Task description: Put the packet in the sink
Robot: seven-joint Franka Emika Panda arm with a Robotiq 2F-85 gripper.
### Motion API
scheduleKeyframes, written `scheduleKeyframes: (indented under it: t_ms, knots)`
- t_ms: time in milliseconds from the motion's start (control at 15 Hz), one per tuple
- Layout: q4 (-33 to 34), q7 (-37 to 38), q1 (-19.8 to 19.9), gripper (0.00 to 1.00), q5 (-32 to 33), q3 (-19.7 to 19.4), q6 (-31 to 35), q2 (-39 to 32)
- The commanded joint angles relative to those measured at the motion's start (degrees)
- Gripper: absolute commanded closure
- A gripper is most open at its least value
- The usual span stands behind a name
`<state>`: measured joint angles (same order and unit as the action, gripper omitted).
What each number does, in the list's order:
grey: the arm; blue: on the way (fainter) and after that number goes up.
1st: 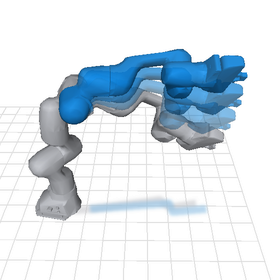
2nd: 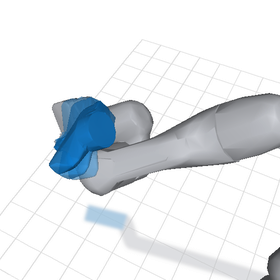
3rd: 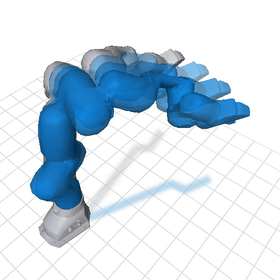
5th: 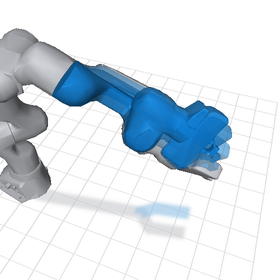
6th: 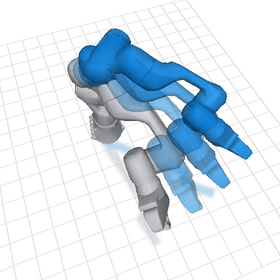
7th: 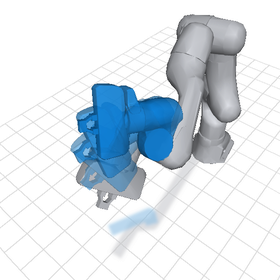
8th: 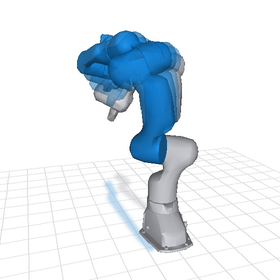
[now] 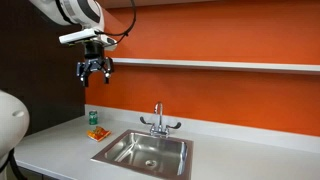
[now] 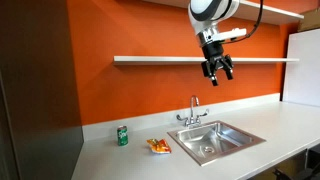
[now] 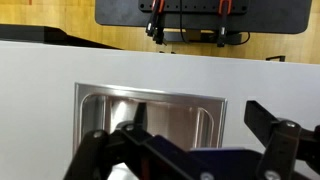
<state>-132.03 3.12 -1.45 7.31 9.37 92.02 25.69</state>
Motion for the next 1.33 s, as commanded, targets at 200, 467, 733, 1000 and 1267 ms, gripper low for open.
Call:
scheduleKeyframes:
  t_ms: [200, 467, 733, 1000, 1267]
  knots:
    - [0.3, -0.2, -1.6, 0.0, -0.2, -1.4, 0.3, -0.6]
    - [-0.7, -1.7, -3.5, 0.0, -2.5, -2.0, 4.4, -1.3]
    - [-2.0, -2.5, -5.3, 0.0, -5.4, -1.8, 10.1, -2.4]
    - [-3.4, -2.8, -6.8, 0.0, -7.8, -1.3, 17.1, -4.0]
    - [-3.3, -2.8, -8.0, 0.0, -7.5, -0.3, 22.0, -8.1]
